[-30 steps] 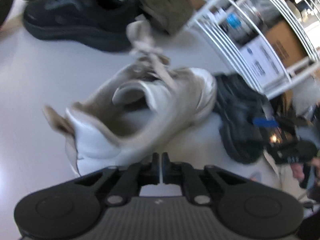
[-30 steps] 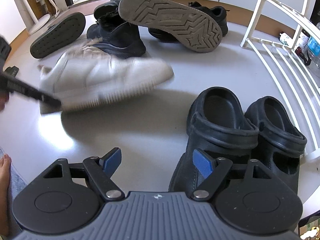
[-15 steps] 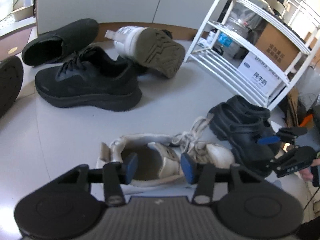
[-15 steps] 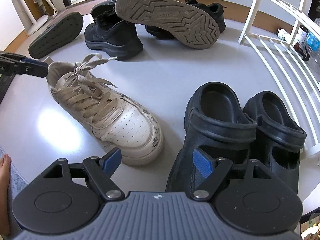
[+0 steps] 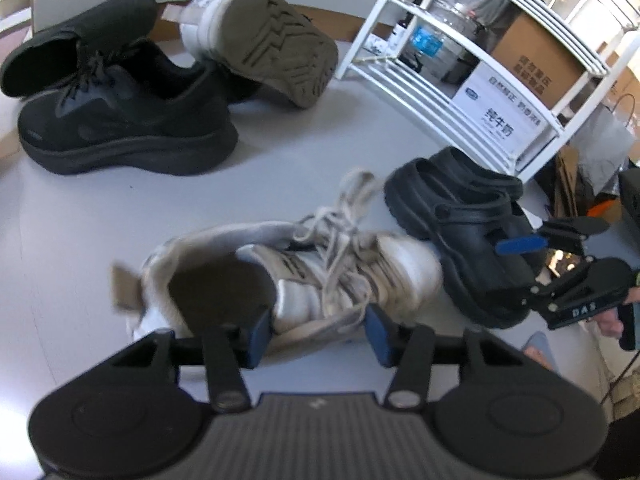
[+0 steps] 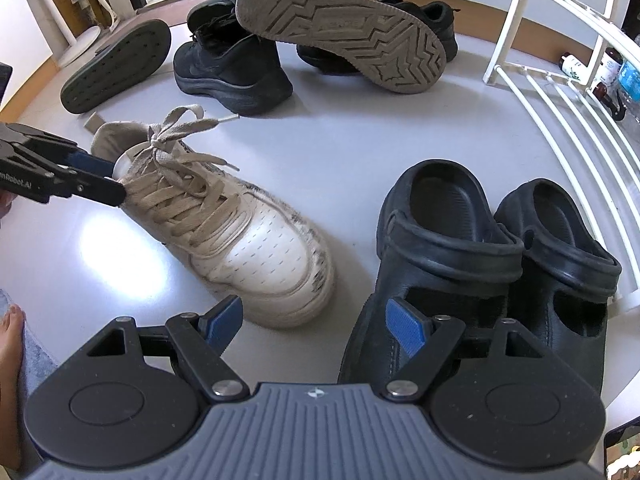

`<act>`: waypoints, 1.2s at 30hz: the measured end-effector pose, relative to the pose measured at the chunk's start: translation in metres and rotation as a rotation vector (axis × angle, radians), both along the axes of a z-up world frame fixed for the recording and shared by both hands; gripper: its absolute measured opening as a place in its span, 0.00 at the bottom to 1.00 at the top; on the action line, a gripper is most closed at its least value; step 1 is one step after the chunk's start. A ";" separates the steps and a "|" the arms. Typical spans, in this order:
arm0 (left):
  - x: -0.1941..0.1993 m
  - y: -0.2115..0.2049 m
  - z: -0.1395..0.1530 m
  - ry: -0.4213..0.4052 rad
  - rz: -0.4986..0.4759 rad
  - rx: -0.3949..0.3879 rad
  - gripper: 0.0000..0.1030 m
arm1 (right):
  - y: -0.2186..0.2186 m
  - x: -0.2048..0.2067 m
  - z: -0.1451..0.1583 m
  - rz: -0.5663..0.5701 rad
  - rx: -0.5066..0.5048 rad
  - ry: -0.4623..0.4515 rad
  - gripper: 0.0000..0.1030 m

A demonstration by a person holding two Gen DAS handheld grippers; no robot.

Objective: Organize scattered shoes

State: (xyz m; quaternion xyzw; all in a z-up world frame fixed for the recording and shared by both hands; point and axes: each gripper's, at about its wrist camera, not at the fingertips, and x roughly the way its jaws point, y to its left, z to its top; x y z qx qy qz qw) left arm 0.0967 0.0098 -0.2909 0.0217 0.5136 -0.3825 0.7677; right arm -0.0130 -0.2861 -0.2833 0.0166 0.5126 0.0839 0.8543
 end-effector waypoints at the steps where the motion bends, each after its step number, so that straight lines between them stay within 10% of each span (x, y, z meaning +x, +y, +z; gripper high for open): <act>1: -0.002 0.001 -0.002 0.020 0.004 -0.008 0.44 | 0.000 0.000 0.000 0.001 0.001 0.001 0.81; 20: -0.035 -0.025 0.007 0.162 -0.105 -0.007 0.44 | 0.001 0.000 -0.002 0.007 0.011 0.012 0.81; 27: -0.037 -0.036 -0.001 0.165 -0.116 -0.032 0.18 | 0.003 -0.002 -0.003 0.012 0.026 0.014 0.81; 36: -0.030 -0.018 0.022 0.142 -0.102 -0.072 0.20 | 0.022 0.003 -0.006 0.071 0.141 0.030 0.80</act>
